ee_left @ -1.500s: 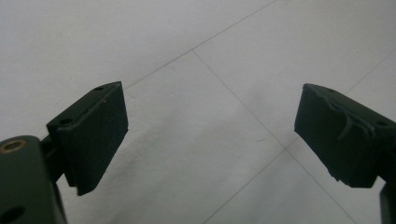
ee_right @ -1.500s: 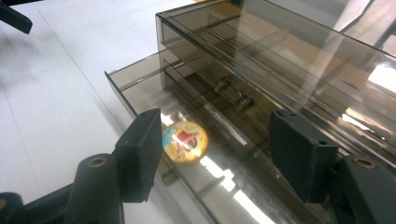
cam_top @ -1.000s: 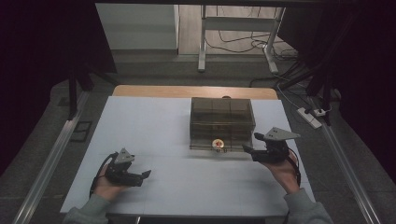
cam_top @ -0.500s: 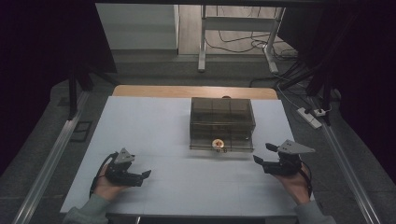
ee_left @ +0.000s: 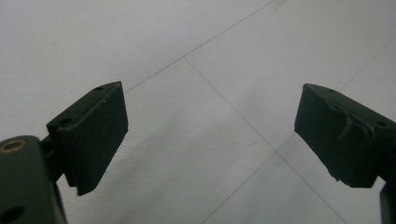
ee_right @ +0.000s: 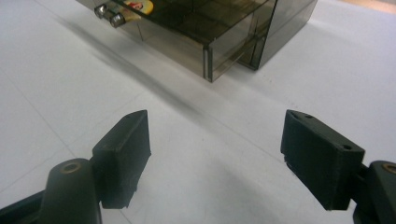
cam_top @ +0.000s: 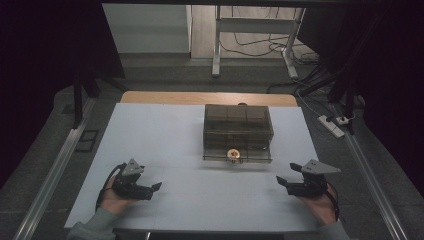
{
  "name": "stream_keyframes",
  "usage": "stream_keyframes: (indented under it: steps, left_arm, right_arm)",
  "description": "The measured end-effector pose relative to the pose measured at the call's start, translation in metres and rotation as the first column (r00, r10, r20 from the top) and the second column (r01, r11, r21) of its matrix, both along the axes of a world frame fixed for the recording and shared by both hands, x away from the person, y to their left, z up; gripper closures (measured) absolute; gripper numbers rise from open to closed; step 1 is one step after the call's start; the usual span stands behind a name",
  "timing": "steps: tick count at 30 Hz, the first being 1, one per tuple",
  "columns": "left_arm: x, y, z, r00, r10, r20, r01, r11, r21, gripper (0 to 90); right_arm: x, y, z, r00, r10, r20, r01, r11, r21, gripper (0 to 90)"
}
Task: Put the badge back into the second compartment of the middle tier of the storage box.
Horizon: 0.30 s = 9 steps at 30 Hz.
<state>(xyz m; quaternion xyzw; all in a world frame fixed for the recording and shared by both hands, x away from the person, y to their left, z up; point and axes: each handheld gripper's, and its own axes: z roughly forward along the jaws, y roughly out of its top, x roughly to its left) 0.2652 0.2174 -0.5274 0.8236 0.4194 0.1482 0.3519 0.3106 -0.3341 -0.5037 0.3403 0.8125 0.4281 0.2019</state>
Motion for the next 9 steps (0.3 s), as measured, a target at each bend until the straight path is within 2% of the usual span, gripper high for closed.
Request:
stream_keyframes:
  steps: [9]
  left_arm:
    - [0.0002,0.0005,-0.0005,1.0,0.007,-0.004,-0.007,1.0,0.0,9.8]
  right_arm:
    - [0.0013,0.0,-0.0003,1.0,0.0,0.008,0.0,1.0,0.002,24.2]
